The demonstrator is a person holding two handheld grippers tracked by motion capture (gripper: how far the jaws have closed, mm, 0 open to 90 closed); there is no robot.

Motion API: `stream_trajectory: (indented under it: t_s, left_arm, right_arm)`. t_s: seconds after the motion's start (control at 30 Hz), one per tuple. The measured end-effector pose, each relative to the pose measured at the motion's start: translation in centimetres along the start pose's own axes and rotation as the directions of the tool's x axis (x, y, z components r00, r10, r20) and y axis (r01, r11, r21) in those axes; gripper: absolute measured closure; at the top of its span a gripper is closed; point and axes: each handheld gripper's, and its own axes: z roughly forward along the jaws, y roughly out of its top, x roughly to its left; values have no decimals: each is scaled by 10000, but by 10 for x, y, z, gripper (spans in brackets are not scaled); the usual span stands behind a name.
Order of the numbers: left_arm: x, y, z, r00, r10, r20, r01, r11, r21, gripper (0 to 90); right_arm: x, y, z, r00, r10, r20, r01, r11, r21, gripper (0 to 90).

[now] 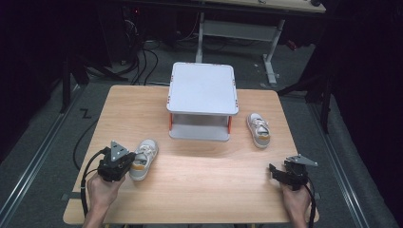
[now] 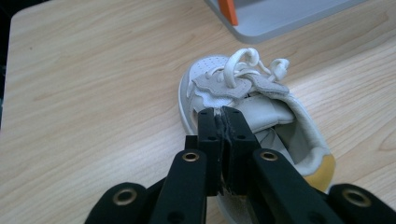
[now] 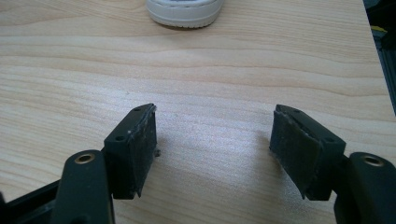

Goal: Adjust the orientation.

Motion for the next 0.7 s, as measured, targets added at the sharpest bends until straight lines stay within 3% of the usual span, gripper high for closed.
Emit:
stream_trajectory:
  t_s: [0.47,0.7]
  left_arm:
    - [-31,32,0,9973,-57,736,101,9982,-596,873]
    - [-49,44,11,9911,-327,1289,418,9967,-692,873]
  right_arm:
    - [0,0,0,10000,-6,-3,6,10000,-5,315]
    - [0,0,0,10000,4,1,-4,10000,-1,316]
